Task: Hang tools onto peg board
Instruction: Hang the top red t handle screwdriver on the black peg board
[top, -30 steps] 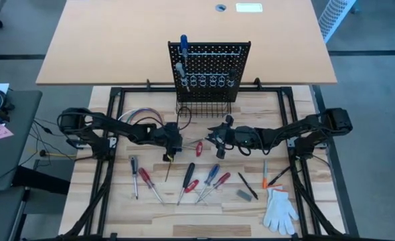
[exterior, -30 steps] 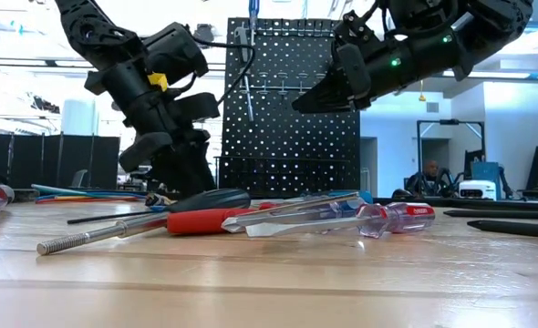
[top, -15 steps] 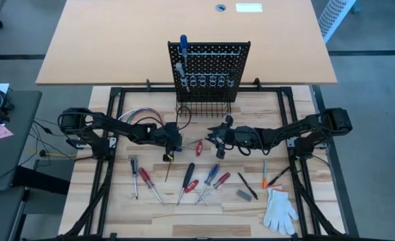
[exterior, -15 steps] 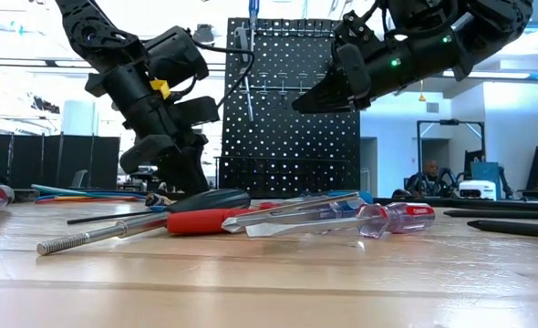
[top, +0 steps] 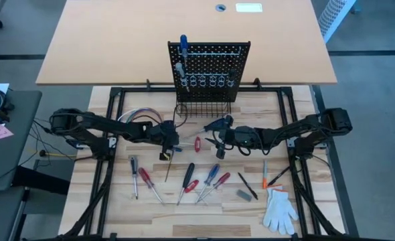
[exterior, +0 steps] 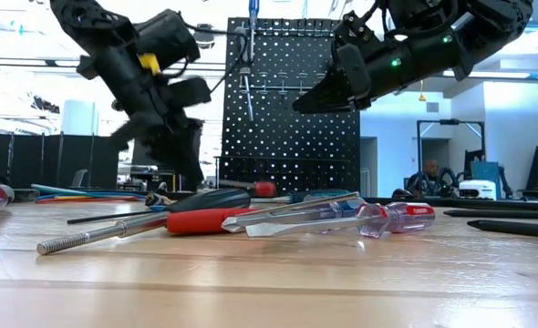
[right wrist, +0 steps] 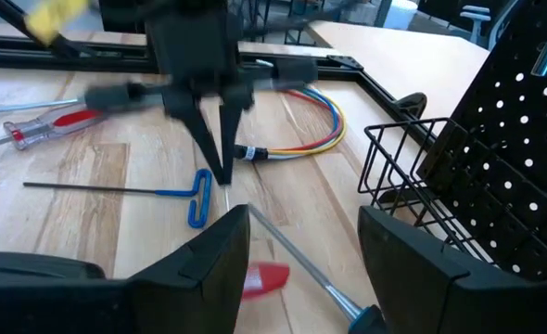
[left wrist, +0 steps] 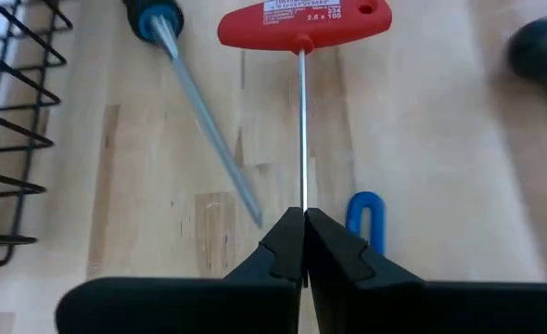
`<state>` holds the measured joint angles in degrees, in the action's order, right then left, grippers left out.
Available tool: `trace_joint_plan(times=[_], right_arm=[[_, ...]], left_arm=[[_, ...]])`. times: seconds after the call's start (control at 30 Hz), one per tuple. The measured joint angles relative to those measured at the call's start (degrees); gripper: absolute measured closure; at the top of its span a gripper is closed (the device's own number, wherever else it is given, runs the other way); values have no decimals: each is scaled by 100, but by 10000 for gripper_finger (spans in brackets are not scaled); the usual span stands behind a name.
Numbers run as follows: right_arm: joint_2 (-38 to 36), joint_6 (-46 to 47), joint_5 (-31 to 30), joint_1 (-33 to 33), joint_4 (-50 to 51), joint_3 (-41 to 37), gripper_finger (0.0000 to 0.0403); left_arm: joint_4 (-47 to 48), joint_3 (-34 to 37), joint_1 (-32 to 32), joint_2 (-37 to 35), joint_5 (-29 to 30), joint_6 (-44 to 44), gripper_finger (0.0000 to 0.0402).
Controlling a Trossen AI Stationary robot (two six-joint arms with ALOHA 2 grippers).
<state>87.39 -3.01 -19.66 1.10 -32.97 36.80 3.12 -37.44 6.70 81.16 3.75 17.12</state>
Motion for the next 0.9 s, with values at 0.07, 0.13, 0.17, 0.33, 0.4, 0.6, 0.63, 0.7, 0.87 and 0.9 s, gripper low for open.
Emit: trace_joint_plan(times=[0.07,0.13,0.17,0.33,0.4,0.6,0.63,0.7,0.87,0.9], right_arm=[[0,0,0,2,2,0,195],[0,0,1,2,2,0,195],[0,-1,1,4,14,0,195],[6,-484,229,159,440,0,195],[7,-895,446,240,454,-2,195],[7,-1958,621,475,-173,-2,195],[7,-2055,629,505,-323,-2,195],[44,-2103,648,546,-609,-2,195],[524,-2400,804,562,-915,113,185],[684,-2472,804,562,-906,188,181]], left_arm=[[161,1,-1,-281,-224,5,400],[206,13,0,-550,-476,12,400],[224,33,0,-668,-607,37,400],[-39,356,116,-1220,-1382,72,401],[-292,516,219,-1383,-1729,4,401],[-940,820,477,-1480,-2328,-193,401],[-952,824,493,-1475,-2332,-197,401],[-993,834,494,-1459,-2343,-239,401],[-1055,836,494,-1453,-2349,-279,401],[-1042,836,494,-1453,-2349,-286,401]])
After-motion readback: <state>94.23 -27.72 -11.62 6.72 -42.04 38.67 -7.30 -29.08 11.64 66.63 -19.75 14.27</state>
